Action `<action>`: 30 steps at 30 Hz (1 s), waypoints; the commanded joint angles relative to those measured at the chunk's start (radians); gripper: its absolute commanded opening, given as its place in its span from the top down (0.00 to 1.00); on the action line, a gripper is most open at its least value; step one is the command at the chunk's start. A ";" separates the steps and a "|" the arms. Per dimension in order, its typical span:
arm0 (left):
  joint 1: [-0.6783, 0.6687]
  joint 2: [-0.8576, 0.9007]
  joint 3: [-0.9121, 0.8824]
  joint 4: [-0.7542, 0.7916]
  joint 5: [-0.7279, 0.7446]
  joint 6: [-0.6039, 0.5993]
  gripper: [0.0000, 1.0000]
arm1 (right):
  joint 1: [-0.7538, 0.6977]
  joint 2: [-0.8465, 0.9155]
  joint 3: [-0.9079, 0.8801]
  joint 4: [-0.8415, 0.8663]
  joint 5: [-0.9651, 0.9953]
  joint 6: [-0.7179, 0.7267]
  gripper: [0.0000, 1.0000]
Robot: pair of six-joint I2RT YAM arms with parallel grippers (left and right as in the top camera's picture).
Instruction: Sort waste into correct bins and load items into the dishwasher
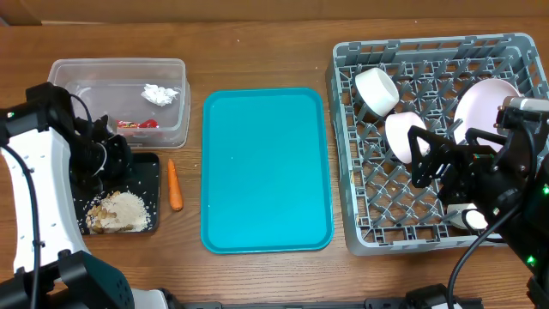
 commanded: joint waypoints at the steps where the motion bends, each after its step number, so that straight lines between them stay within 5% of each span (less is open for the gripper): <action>1: -0.066 -0.006 0.016 0.003 -0.063 -0.085 0.79 | -0.002 -0.002 0.009 0.002 0.013 0.002 0.00; 9: -0.380 -0.006 -0.097 0.130 -0.336 -0.315 0.71 | -0.002 -0.002 0.009 0.002 0.013 0.002 0.00; 10: -0.426 -0.006 -0.127 0.159 -0.392 -0.351 0.62 | -0.002 -0.002 0.009 0.002 0.013 0.002 0.00; 11: -0.482 -0.004 -0.171 0.196 -0.480 -0.421 0.43 | -0.002 -0.002 0.009 0.002 0.013 0.002 0.00; 14: -0.551 0.001 -0.257 0.269 -0.562 -0.529 0.26 | -0.002 -0.002 0.009 0.002 0.013 0.002 0.00; 30: -0.460 0.010 -0.550 0.690 -0.428 -0.433 0.35 | -0.002 -0.002 0.009 0.002 0.013 0.002 0.00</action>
